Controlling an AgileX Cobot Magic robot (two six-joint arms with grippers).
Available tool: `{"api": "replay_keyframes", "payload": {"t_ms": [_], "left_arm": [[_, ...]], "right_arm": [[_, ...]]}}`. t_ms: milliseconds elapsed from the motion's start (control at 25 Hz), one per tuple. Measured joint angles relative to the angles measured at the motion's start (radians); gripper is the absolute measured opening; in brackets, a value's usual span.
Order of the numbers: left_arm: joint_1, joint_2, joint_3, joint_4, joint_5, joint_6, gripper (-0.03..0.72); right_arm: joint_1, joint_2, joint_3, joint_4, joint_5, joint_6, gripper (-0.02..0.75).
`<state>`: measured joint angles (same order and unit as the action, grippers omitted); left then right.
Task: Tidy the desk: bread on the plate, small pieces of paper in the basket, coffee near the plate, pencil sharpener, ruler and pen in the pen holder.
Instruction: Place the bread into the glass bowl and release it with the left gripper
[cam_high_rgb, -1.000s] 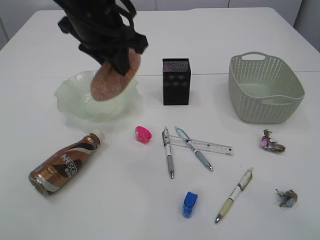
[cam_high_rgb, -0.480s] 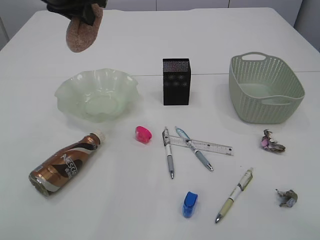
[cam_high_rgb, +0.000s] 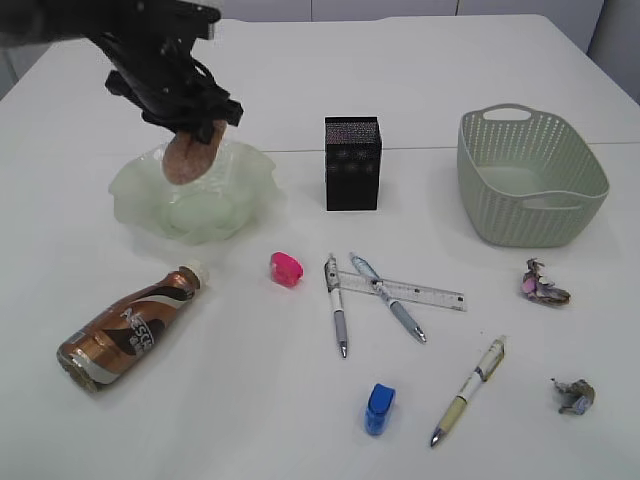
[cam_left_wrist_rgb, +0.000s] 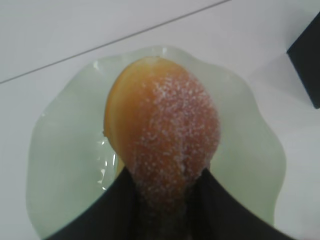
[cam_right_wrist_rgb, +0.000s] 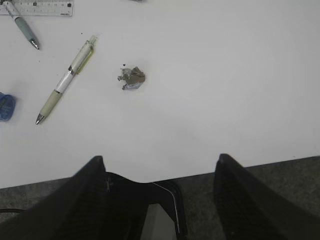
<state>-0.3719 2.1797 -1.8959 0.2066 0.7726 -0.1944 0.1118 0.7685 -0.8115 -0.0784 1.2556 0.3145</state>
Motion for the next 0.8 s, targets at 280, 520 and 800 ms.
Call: {"api": "replay_keyframes", "payload": {"t_ms": [280, 520, 800], "left_arm": [[0.002, 0.071, 0.000, 0.000, -0.036, -0.003, 0.323], [0.002, 0.084, 0.000, 0.000, -0.071, -0.020, 0.522], [0.013, 0.084, 0.000, 0.006, -0.051, -0.059, 0.557]], "right_arm": [[0.000, 0.000, 0.000, 0.000, 0.000, 0.000, 0.520], [0.000, 0.000, 0.000, 0.000, 0.000, 0.000, 0.520], [0.000, 0.000, 0.000, 0.000, 0.000, 0.000, 0.520]]}}
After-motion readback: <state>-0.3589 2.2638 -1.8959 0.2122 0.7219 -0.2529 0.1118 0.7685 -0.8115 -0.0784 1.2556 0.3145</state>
